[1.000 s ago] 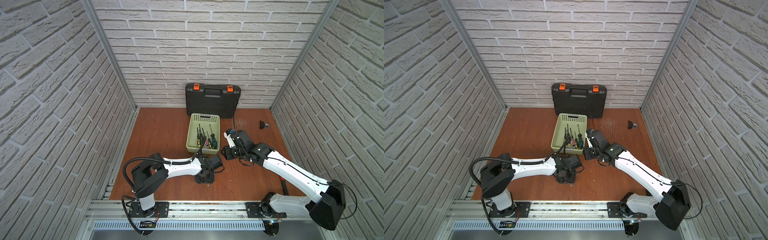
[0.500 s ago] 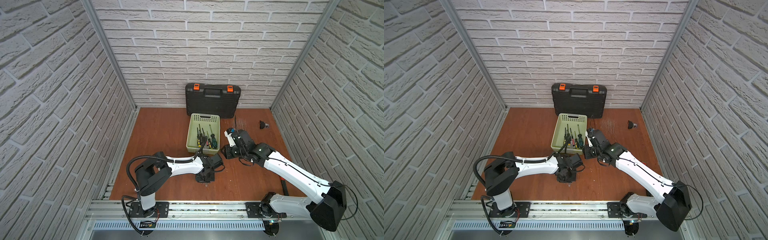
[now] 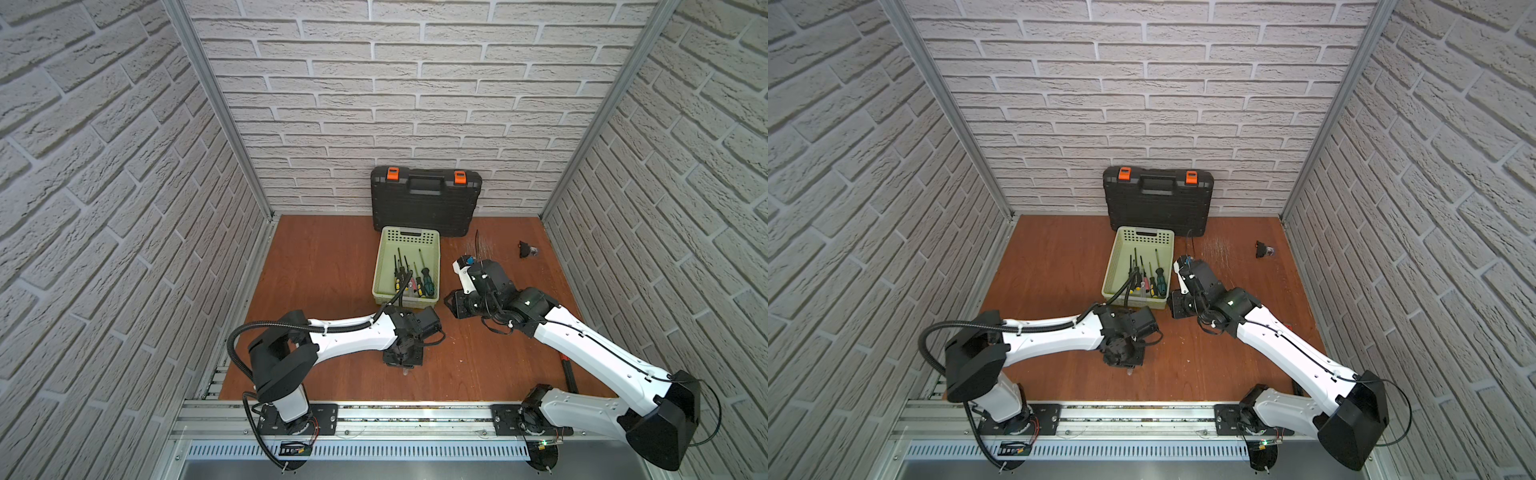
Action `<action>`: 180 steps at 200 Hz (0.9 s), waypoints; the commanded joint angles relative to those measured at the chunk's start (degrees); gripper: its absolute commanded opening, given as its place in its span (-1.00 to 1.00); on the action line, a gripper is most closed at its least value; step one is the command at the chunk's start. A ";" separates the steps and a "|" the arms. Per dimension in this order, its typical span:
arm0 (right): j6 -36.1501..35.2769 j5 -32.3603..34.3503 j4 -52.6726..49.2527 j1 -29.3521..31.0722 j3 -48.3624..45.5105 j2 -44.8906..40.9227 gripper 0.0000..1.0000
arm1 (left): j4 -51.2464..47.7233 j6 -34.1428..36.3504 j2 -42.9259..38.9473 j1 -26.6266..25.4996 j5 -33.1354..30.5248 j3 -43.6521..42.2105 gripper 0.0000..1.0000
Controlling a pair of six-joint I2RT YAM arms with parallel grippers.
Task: Put the screwdriver in the bin
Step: 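Lift the clear-handled screwdriver with the left gripper and carry it over the basket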
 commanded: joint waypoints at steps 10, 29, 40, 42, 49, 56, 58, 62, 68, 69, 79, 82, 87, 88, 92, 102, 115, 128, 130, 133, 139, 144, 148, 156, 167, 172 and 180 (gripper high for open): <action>-0.88 1.22 -1.20 0.11 3.25 -1.22 -0.33 | -10.88 2.94 -8.87 -0.27 -1.01 2.35 -0.96; -0.77 0.87 -1.92 0.11 4.35 -0.81 -0.34 | -12.75 6.02 -12.47 2.86 -0.28 5.29 -0.96; -0.59 0.69 -1.92 0.11 4.91 -0.43 -0.34 | -13.41 9.17 -12.88 5.65 0.79 8.31 -0.95; -0.54 0.63 -1.92 0.11 4.93 -0.35 -0.34 | -13.53 9.84 -12.81 6.17 1.02 8.97 -0.95; -0.54 0.50 -1.87 0.11 5.34 -0.06 -0.34 | -14.03 12.44 -12.36 8.24 1.37 11.31 -0.96; -0.55 0.34 -1.97 0.15 5.86 0.41 -0.34 | -14.42 15.13 -11.46 10.37 1.93 14.07 -0.95; -0.59 0.34 -2.04 0.12 6.02 0.43 -0.34 | -14.51 15.94 -11.12 10.95 2.05 14.71 -0.95; -0.63 0.35 -2.15 0.11 6.32 0.71 -0.34 | -14.70 17.32 -10.43 12.40 2.46 16.40 -0.95; -0.77 0.34 -2.33 0.11 6.89 1.04 -0.35 | -14.87 19.46 -9.25 14.46 3.10 18.82 -0.95; -0.83 0.34 -2.39 0.11 6.97 1.07 -0.35 | -14.84 19.86 -9.09 14.76 3.21 19.22 -0.95; -0.89 0.38 -2.60 0.11 7.68 1.51 -0.35 | -14.60 23.24 -6.67 17.90 4.86 22.95 -0.95; -0.89 0.35 -2.58 0.11 7.85 1.71 -0.34 | -14.48 24.30 -5.74 18.90 5.53 23.93 -0.94; -0.90 0.28 -2.39 0.11 7.99 1.86 -0.35 | -14.45 25.81 -4.27 20.33 6.42 25.65 -0.94; -0.85 0.27 -2.38 0.11 8.00 1.87 -0.35 | -14.45 26.16 -3.87 20.33 6.58 26.06 -0.94; -0.88 0.29 -2.17 0.11 8.11 2.10 -0.35 | -14.45 27.30 -2.58 21.52 7.30 27.40 -0.94; -0.81 0.03 -1.87 0.11 8.44 2.60 -0.34 | -14.43 30.35 1.08 23.96 8.61 30.75 -0.94; -0.77 -0.42 -1.61 0.11 8.86 3.50 -0.34 | -14.92 33.49 6.18 26.80 9.23 35.12 -0.95; -0.63 -1.03 -1.23 0.11 9.06 4.24 -0.35 | -15.16 35.79 11.59 29.01 10.25 39.29 -0.95; -0.57 -1.05 -1.11 0.11 9.09 4.42 -0.35 | -15.16 36.05 12.31 29.30 10.44 39.82 -0.94; -0.55 -1.25 -1.04 0.11 9.11 4.59 -0.35 | -15.16 36.54 13.54 29.63 10.60 40.75 -0.95; -0.55 -1.41 -0.87 0.11 9.06 4.89 -0.35 | -15.36 37.35 15.85 30.16 10.70 42.51 -0.94; -0.55 -1.59 -0.54 0.11 8.85 5.15 -0.35 | -15.66 37.98 17.94 30.55 10.74 44.21 -0.95; -0.62 -1.74 -0.26 0.15 8.61 5.34 -0.35 | -16.00 38.43 19.51 30.81 10.79 45.72 -0.95; -0.85 -1.80 0.29 0.11 8.09 5.71 -0.35 | -16.95 39.13 22.74 31.05 10.65 48.81 -0.94; -0.96 -1.76 0.48 0.11 7.67 6.45 -0.35 | -17.92 39.25 26.80 31.06 10.42 52.89 -0.94; -1.12 -1.68 0.26 0.11 7.75 6.75 -0.35 | -17.97 38.97 28.22 31.06 10.47 54.20 -0.95; -1.25 -1.72 0.04 0.11 7.95 7.16 -0.35 | -17.75 38.29 30.23 31.07 10.57 55.54 -0.95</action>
